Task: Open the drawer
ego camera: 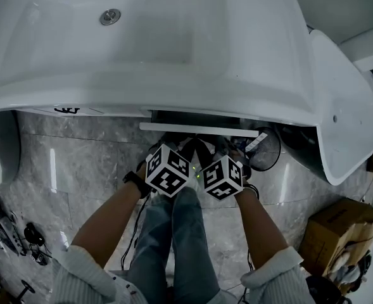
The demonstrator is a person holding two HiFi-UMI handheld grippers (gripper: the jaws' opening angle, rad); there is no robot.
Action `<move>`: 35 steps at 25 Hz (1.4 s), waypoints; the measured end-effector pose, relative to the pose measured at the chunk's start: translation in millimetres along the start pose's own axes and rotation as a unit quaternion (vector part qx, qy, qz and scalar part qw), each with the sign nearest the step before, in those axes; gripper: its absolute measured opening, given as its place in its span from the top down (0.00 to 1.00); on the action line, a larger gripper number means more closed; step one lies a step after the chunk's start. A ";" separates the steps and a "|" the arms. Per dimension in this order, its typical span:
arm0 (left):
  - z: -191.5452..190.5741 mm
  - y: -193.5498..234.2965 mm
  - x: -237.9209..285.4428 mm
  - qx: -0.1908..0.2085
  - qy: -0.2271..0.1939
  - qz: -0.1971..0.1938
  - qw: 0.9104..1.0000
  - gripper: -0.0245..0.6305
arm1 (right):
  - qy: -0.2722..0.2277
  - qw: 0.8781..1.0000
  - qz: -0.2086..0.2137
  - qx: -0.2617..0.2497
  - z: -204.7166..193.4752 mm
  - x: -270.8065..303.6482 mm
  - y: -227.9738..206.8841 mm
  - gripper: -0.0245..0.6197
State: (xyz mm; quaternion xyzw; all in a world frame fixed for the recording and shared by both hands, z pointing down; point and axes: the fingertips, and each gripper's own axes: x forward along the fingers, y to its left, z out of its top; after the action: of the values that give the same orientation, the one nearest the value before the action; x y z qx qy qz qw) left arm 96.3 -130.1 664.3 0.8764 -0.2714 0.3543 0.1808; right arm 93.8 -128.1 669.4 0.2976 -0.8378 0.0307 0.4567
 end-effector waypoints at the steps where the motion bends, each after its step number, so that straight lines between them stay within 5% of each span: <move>1: -1.1 -1.3 -0.7 0.000 0.000 0.000 1.000 0.89 | 0.000 1.000 0.000 0.001 -0.6 -0.6 1.6 0.92; 35: -38.6 -44.0 -23.3 -0.017 0.018 -0.010 1.000 0.89 | 0.016 0.998 -0.002 0.054 -18.3 -23.3 55.4 0.92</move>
State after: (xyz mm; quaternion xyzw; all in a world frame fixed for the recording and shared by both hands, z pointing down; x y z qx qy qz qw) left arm 88.7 -67.8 668.5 0.8697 -0.2649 0.3633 0.2038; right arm 87.7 -65.7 674.0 0.3227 -0.8272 0.0795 0.4530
